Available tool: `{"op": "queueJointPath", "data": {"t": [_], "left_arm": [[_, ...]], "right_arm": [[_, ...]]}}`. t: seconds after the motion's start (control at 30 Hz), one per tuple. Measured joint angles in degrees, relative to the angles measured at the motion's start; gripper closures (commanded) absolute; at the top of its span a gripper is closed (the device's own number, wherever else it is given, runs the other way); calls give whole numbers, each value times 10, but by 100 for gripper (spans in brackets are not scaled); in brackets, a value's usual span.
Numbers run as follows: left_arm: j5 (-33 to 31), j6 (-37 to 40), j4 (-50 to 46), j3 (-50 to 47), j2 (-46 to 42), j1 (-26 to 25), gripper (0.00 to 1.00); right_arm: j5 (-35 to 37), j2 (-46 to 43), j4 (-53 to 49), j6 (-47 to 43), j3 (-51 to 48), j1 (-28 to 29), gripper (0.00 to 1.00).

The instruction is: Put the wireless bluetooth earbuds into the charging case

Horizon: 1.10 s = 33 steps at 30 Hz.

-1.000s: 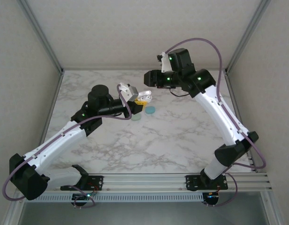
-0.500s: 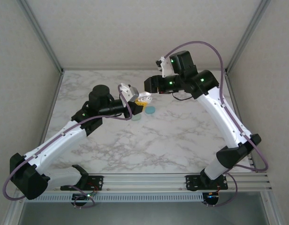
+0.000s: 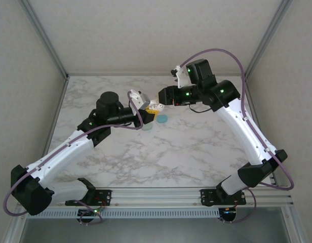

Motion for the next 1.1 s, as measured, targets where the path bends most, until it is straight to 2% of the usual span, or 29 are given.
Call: {"op": "queueJointPath", "data": {"t": [0.2,0.57,1.1], "left_arm": [[0,11,-12,7,0,0,91],[-9,15,-28,6,0,-1,92],[-27,3,-21,6,3,-5,91]], "right_arm": [[11,3,14,5,9,0,47],[-5,61,-25,-13,49,-2,49],[-27,7,-37,-32,7,-6,48]]}}
